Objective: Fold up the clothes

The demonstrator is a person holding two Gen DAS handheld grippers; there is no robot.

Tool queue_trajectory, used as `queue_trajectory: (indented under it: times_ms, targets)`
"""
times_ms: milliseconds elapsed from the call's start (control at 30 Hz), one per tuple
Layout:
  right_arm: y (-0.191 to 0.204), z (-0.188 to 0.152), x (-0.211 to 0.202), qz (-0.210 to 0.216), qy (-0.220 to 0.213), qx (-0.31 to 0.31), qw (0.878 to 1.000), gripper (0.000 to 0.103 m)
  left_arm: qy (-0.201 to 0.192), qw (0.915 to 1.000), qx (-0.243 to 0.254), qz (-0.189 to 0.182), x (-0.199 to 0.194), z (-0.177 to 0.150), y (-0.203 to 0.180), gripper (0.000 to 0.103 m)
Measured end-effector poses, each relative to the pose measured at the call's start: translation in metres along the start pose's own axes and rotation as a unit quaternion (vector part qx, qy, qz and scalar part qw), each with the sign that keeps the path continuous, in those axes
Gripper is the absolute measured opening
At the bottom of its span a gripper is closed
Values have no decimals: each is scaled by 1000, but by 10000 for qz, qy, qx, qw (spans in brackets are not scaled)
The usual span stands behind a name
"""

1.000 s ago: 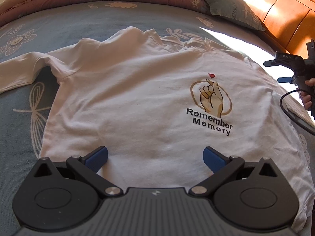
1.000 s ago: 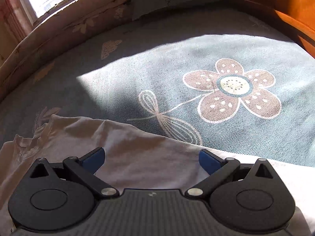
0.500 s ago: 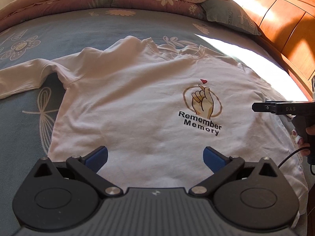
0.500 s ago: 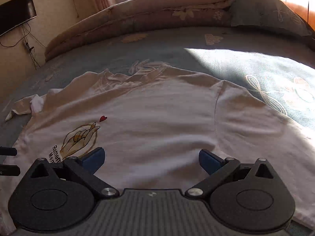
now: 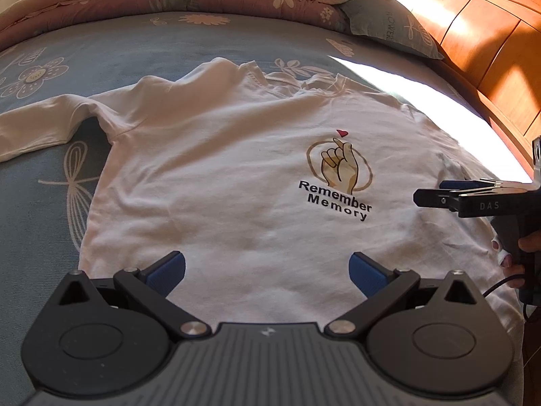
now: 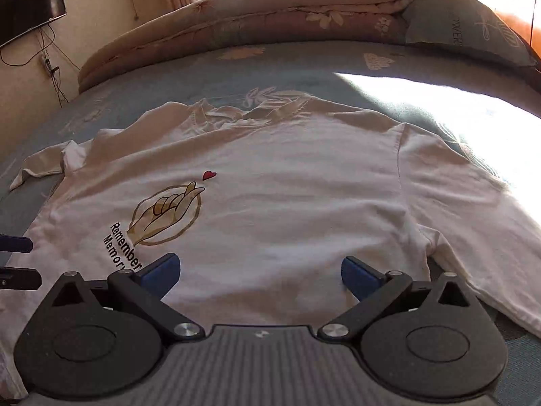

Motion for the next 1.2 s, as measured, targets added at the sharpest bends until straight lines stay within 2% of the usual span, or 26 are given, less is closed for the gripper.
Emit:
queue_trajectory:
  times_ms: [67, 167, 267, 400, 633, 833, 900, 1067, 1167, 1200]
  targets:
    - [2, -12, 0, -172, -54, 8, 9998, 103, 60, 10000, -37, -43, 2, -4, 3, 102]
    - [-2, -35, -14, -304, 84, 301, 9990, 103, 221, 9996, -165, -112, 12, -12, 11, 102]
    - [-1, -62, -36, -488, 149, 587, 9970, 103, 96, 9998, -117, -141, 11, -14, 9, 102]
    - [12, -86, -54, -334, 35, 645, 9973, 103, 39, 9994, -112, -331, 7, -15, 6, 102]
    - [30, -99, -40, -976, 77, 289, 9948, 103, 83, 9991, -18, -425, 1, -36, 6, 102]
    - [30, -100, -38, -1072, 21, 386, 9935, 103, 179, 9986, 336, -361, -13, -59, 6, 102]
    - [31, -101, -38, -1101, -21, 385, 9932, 103, 217, 9984, 294, -434, -16, -57, 8, 102]
    - [31, -103, -38, -1119, -116, 382, 9929, 103, -99, 9975, 175, -676, -16, -25, 2, 102]
    - [33, -104, -40, -1163, -67, 354, 9926, 103, 37, 9962, 95, -863, 6, -9, -10, 102]
    - [34, -104, -40, -1182, -26, 327, 9924, 103, 134, 9971, 105, -738, 14, -10, -14, 102]
Point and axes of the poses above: each gripper's, at about its wrist camera, not at the fingertips, and x roughly the way its jaws point, y to its left, z to its top, the point moved 2 cm from there along x, roughly the way its jaws point, and after that the axes turned 12 degrees about y, right-handed, at the moved point
